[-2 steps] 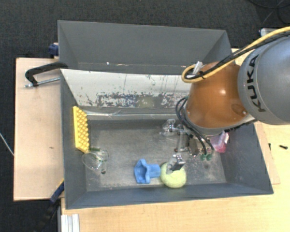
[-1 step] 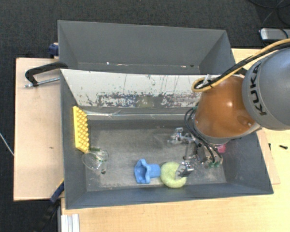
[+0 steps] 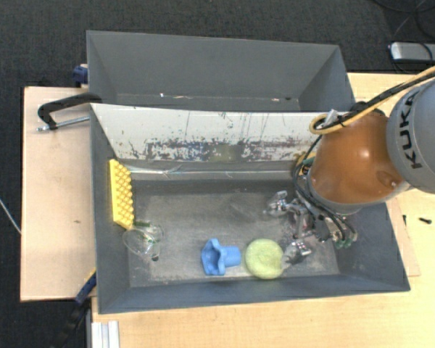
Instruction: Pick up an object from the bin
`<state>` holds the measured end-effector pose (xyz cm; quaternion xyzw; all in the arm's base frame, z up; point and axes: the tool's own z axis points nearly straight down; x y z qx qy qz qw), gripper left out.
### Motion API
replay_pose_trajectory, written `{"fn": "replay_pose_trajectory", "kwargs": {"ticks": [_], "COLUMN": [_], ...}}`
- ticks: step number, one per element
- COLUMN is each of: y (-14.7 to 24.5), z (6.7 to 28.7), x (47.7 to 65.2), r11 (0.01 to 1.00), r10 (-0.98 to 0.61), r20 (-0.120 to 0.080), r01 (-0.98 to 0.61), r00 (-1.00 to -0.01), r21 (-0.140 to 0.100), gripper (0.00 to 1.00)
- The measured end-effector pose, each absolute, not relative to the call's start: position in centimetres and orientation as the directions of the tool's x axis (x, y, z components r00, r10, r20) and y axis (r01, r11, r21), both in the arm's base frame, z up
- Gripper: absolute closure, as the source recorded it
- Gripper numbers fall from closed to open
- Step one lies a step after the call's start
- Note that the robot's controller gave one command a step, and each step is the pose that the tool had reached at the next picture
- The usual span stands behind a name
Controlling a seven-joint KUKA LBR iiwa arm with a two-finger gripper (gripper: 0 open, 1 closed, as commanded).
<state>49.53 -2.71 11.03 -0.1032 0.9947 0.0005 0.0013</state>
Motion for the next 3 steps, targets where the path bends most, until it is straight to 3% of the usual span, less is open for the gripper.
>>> {"fn": "replay_pose_trajectory", "kwargs": {"ticks": [1,2,3], "y": [-4.5,-2.5,2.2], "z": [10.8,9.8,8.2], "x": [49.9,49.8,50.4], "r11": [0.977,0.999,0.975], "r10": [-0.213,-0.054,-0.22], "r20": [-0.004,0.0,0.0], "r01": [-0.213,-0.054,-0.22], "r00": [-0.977,-0.999,-0.975], "r21": [-0.002,0.001,-0.008], "gripper": [0.0,0.0,0.0]}}
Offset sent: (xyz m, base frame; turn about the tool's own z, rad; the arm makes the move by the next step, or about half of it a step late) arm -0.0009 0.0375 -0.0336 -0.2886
